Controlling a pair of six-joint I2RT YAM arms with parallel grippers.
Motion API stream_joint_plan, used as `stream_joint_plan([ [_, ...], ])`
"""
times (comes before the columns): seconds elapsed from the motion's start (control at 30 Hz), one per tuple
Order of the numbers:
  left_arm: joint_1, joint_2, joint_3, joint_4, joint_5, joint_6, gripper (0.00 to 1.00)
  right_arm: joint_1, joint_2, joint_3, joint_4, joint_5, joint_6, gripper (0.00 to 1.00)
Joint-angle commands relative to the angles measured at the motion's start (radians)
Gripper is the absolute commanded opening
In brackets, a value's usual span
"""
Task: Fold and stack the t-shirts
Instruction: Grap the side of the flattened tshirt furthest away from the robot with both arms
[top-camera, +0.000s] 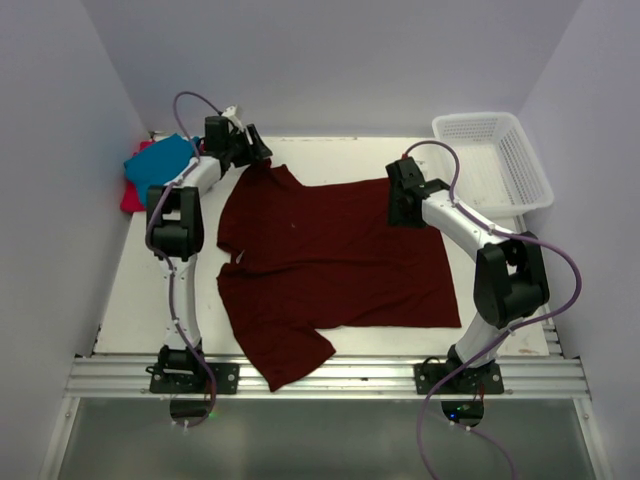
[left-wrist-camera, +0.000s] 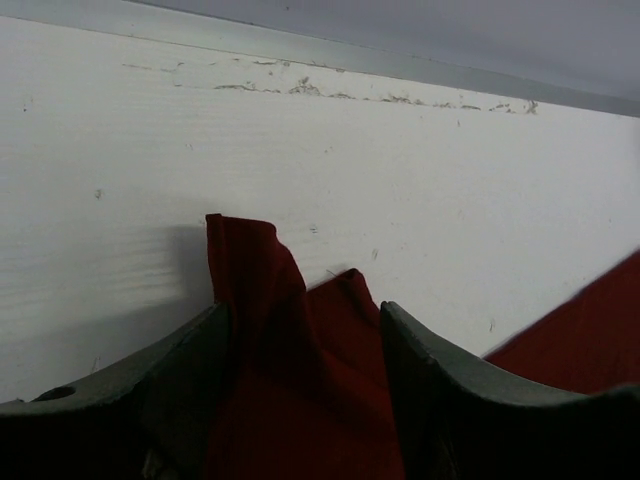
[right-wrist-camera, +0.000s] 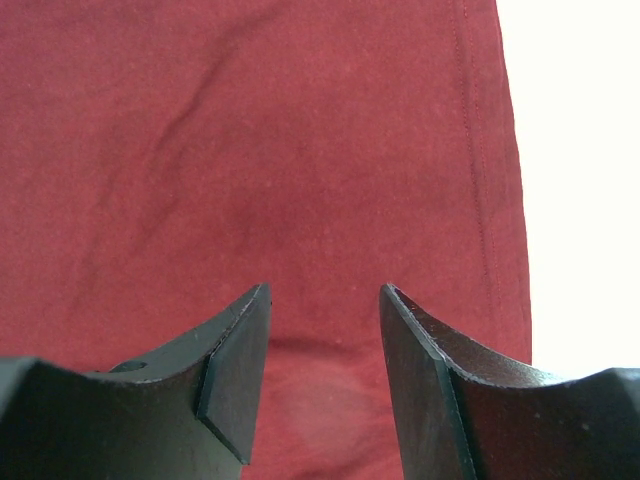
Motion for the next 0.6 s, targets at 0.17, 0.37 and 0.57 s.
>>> stream_joint_plan([
  [0.17, 0.006, -0.073, -0.015, 0.041, 0.022, -0.003, 0.65, -0.003, -0.046, -0.003, 0.007, -0.002, -0.011, 0.50],
  [0.37, 0.008, -0.038, 0.006, 0.026, 0.013, 0.000, 0.64, -0.003, -0.055, -0.005, 0.001, 0.003, -0.015, 0.50],
  [0.57, 0.014, 0.005, 0.023, 0.009, -0.013, 0.005, 0.62, -0.003, -0.054, 0.001, -0.002, 0.009, -0.021, 0.50],
])
